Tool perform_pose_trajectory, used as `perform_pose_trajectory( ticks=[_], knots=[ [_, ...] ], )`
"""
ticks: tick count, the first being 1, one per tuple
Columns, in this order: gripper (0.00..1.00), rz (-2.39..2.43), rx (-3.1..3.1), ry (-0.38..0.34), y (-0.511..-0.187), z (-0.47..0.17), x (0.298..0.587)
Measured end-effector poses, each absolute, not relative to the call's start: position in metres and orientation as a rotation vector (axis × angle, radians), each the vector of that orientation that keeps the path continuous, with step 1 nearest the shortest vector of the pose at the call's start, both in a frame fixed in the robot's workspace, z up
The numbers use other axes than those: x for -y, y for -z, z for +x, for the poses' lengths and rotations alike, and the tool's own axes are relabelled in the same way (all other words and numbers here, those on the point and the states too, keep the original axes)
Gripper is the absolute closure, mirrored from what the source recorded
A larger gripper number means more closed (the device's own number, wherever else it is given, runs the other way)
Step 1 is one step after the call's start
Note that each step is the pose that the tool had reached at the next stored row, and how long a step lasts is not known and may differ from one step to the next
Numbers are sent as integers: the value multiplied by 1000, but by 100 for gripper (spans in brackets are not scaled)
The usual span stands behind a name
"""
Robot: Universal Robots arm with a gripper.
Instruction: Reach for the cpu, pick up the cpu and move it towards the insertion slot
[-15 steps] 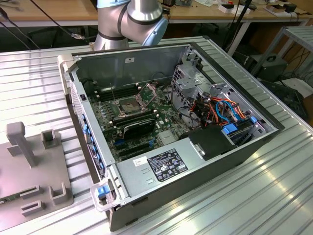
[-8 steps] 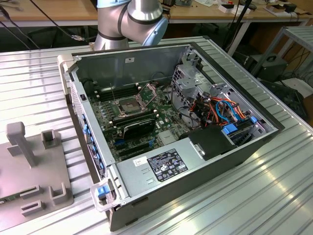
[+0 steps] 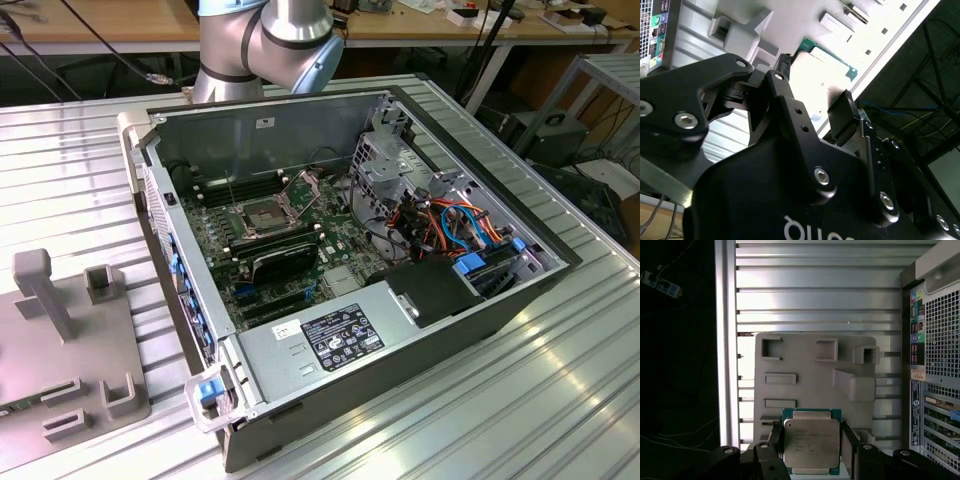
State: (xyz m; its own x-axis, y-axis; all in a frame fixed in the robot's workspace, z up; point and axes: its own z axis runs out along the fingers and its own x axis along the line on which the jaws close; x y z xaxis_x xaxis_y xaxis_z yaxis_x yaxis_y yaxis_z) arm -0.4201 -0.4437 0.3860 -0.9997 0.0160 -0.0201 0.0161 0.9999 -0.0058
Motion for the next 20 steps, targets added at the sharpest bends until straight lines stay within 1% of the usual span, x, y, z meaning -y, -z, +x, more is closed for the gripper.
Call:
perform_pose_trajectory(
  ticks=[20],
  knots=[
    [45, 25, -3121, 10, -386, -392, 444]
  ],
)
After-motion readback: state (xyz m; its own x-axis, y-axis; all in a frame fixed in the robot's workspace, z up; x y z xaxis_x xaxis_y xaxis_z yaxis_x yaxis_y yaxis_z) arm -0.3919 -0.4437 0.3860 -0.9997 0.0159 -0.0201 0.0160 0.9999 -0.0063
